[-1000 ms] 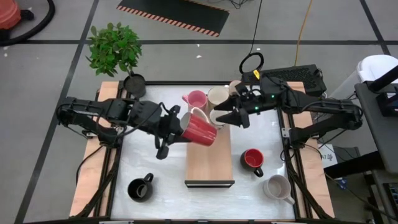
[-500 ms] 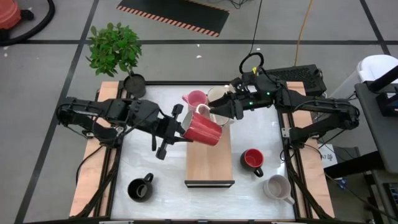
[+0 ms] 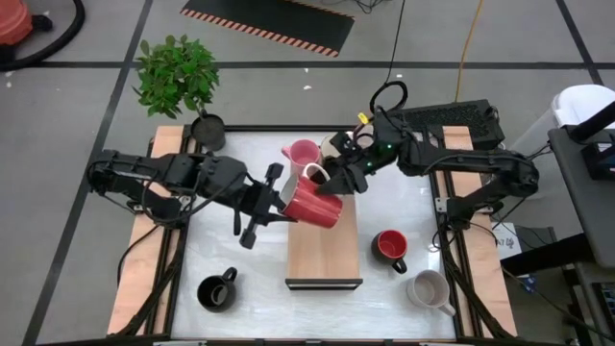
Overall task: Place coffee mugs
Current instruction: Put the orange mug on the shelf
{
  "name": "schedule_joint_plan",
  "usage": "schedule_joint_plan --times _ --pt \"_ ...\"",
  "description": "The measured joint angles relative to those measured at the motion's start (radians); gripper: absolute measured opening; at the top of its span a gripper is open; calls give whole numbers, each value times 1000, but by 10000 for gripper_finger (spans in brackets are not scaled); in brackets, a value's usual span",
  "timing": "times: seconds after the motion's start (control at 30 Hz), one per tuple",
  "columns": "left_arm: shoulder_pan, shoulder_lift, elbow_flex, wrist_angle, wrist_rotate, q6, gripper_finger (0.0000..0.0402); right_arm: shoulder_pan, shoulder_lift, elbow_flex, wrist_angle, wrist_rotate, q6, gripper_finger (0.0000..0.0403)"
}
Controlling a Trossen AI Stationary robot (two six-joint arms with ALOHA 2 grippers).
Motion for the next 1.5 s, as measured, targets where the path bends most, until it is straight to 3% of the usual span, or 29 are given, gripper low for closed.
schedule_joint_plan --times 0.2,0.57,0.8,0.93,1.2,1.3,1.5 --pt "-11 0 0 -25 -7 -12 28 -40 -3 0 15 -28 2 285" --pt "-22 4 1 -30 -27 -19 28 -90 -1 0 -3 -76 -35 39" --pt "-22 5 1 -38 -52 -53 41 -90 0 -1 7 -51 -50 38" --pt "-23 5 1 -36 -198 -240 94 -106 -21 -1 19 -18 -59 38" --pt "-20 -6 1 21 -235 -374 242 -175 -70 -1 12 -26 -68 38" --pt "-19 -22 1 80 -296 -405 288 -210 -94 -1 8 -15 -71 38" --pt "-19 -89 1 201 -469 -429 334 -262 -136 0 5 -5 -119 38"
